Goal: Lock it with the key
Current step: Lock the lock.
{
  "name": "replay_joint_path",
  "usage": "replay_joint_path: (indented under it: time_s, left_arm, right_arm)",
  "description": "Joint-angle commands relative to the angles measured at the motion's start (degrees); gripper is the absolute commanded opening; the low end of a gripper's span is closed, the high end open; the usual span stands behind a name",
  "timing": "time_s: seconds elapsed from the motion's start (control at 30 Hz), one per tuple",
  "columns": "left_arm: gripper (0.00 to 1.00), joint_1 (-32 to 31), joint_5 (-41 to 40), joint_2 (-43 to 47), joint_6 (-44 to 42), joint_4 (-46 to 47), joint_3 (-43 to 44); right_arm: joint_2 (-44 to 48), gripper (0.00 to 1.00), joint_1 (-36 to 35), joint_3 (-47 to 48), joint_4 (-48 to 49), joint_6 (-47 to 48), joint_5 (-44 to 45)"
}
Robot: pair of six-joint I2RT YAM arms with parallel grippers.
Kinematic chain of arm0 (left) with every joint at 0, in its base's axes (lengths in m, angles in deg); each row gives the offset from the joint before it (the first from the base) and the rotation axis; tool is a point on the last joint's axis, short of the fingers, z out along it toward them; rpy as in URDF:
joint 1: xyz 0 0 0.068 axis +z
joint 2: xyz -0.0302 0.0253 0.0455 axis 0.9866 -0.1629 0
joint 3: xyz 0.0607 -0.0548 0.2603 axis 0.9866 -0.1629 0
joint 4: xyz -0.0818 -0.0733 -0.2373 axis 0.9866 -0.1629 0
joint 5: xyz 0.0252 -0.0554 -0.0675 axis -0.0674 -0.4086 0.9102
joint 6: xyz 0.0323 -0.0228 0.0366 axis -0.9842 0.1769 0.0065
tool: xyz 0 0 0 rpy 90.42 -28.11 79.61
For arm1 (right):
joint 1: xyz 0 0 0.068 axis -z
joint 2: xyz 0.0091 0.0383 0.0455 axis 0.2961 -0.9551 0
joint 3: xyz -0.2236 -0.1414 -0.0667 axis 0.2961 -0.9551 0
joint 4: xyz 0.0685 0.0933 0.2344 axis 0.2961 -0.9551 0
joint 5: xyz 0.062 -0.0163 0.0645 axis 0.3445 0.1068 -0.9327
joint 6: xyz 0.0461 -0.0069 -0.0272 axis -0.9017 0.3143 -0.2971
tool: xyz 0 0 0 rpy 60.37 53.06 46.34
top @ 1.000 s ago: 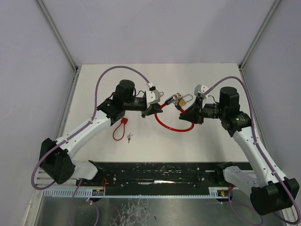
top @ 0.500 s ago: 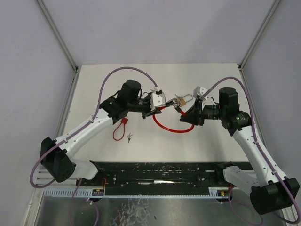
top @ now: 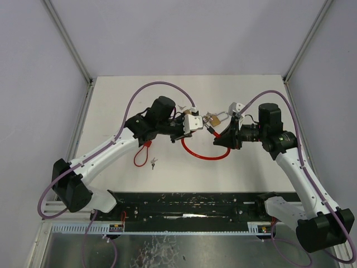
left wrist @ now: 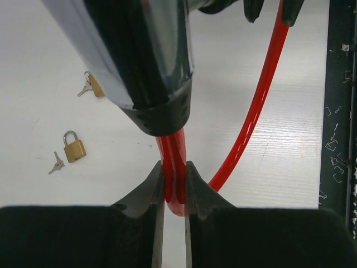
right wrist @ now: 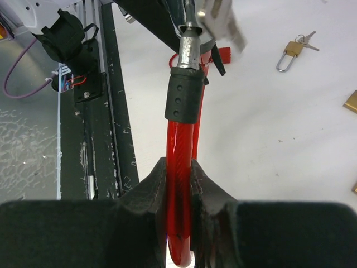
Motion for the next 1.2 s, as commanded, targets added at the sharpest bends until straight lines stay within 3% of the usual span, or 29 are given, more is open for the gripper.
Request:
replay_joint_path:
  time_s: [0.0, 0.13, 0.3, 0.7, 0.8, 1.0, 1.17]
  left_arm:
    - [0.00, -1.4, -1.9, 1.0, -3.1, -5.8, 1.2]
    - [0.00, -1.4, -3.6, 1.2, -3.5, -6.3, 1.8]
    - [0.00, -1.4, -5.8, 1.5, -3.7, -7.3, 3.1]
    - [0.01, -2.5, -10.9, 2.9, -3.2, -7.4, 2.3]
    - [0.00, -2.5, -11.6, 3.2, -3.0, -7.4, 2.6]
    - [0.00, -2.5, -11.5, 3.8, -3.2, -7.4, 2.1]
    - [0.00, -2.9, -10.5, 3.5, -3.2, -7.6, 2.0]
  right_arm:
    - [0.3, 0.00, 0.7, 5.0, -1.6, 3.7, -0.9]
    - [-3.1, 0.00, 0.6, 9.3, -11.8, 9.7, -3.6]
    - [-5.4, 0.00, -1.5, 9.8, -13.5, 10.0, 1.5]
    - [-4.4, 0.00, -1.8, 7.3, -4.1, -0.5, 13.0]
    - [-5.2, 0.00, -1.8, 7.5, -5.2, 0.5, 11.6]
    - [-4.2, 0.00, -2.6, 7.7, -9.7, 8.0, -2.6]
    - [-4.1, 0.00, -2.6, 6.7, -5.7, 3.6, 1.9]
